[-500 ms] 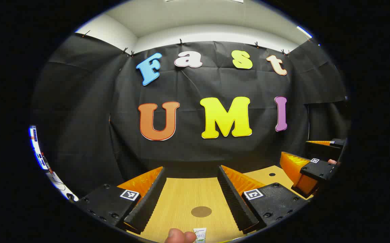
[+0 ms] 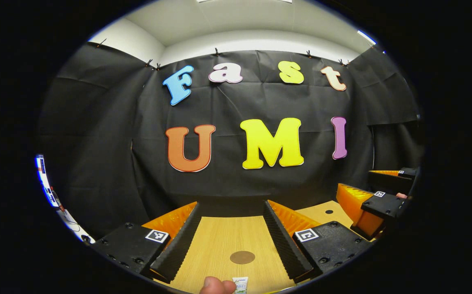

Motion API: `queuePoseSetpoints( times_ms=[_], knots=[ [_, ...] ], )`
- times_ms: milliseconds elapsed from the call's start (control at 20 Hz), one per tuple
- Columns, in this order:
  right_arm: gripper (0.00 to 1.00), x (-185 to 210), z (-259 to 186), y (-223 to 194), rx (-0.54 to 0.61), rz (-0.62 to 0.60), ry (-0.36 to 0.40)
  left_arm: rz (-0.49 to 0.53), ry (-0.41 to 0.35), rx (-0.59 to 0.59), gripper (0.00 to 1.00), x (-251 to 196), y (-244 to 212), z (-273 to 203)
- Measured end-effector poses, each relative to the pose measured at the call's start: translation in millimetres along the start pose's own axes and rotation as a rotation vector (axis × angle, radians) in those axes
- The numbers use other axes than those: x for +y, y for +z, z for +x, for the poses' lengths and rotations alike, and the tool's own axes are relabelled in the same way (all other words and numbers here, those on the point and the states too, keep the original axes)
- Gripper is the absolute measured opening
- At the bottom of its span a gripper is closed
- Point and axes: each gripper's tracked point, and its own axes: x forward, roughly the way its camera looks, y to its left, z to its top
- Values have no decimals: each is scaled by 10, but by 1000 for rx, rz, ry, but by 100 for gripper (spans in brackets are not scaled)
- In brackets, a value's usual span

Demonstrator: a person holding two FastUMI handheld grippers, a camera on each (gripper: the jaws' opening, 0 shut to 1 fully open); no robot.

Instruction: Put the toothbrush and toothpaste on the desktop into the cup, then pick up the cup and place it on the coaster on the desktop.

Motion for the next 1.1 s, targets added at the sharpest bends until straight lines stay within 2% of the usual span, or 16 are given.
queuePoseSetpoints(
  times_ms=[400,1100],
  knots=[
    [96,-8,4,-7,9,59,19,-1,7,-1,96,-5,17,1],
    [96,-37,41,-172,55,24,28,-13,20,50,96,25,-156,28]
  ],
)
